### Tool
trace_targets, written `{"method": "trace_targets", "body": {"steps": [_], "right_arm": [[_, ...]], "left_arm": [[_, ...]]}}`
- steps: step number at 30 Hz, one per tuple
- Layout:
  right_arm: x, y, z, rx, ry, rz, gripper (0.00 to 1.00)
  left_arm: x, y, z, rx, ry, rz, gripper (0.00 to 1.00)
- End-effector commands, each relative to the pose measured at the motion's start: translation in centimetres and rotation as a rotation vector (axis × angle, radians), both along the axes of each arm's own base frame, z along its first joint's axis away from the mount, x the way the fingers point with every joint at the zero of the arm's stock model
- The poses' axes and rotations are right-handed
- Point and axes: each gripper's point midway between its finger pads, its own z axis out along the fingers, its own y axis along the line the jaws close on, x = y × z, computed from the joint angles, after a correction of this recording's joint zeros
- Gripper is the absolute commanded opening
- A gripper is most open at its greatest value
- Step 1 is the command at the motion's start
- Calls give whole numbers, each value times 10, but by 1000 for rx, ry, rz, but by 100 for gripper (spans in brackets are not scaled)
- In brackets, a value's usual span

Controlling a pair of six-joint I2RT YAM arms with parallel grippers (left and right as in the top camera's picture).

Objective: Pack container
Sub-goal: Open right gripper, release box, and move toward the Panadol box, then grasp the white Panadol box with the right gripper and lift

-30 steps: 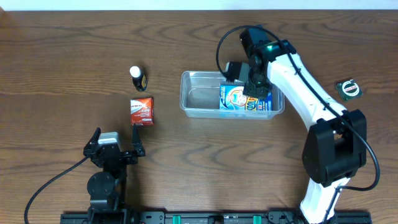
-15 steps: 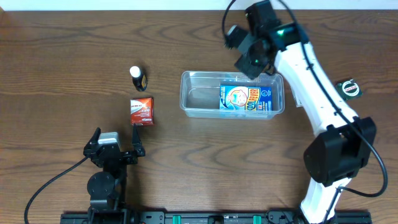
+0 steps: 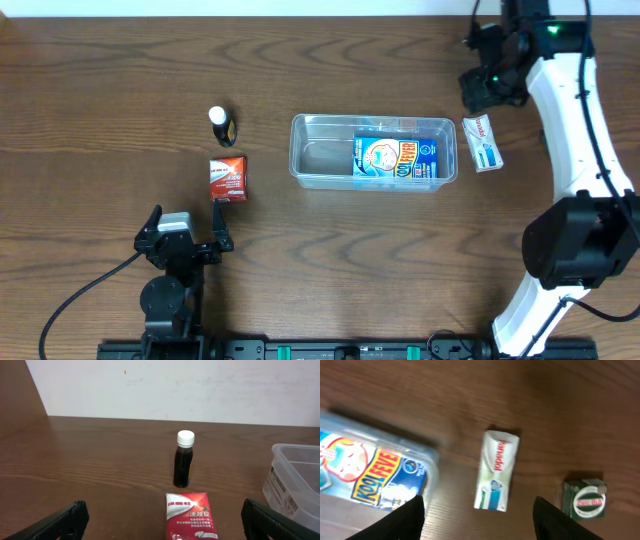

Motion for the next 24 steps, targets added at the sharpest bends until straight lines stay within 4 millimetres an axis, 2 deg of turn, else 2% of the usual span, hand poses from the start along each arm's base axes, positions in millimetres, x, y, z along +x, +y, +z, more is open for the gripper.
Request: {"method": "trace_targets", "body": {"steps": [1,10,14,24], "right_arm": [[-8,-10,1,15,10,-84,69],[-19,-25,-49,31,80,-178,88],[-20,-33,-66,32,81,-198,91],[-15,-44,-91,31,43,-211,96]], "left_arm": [[0,3,-20,17,51,16,98],[0,3,-20,17,51,16,98],[0,3,-20,17,51,16,98],[0,3,-20,17,50,16,98]]}}
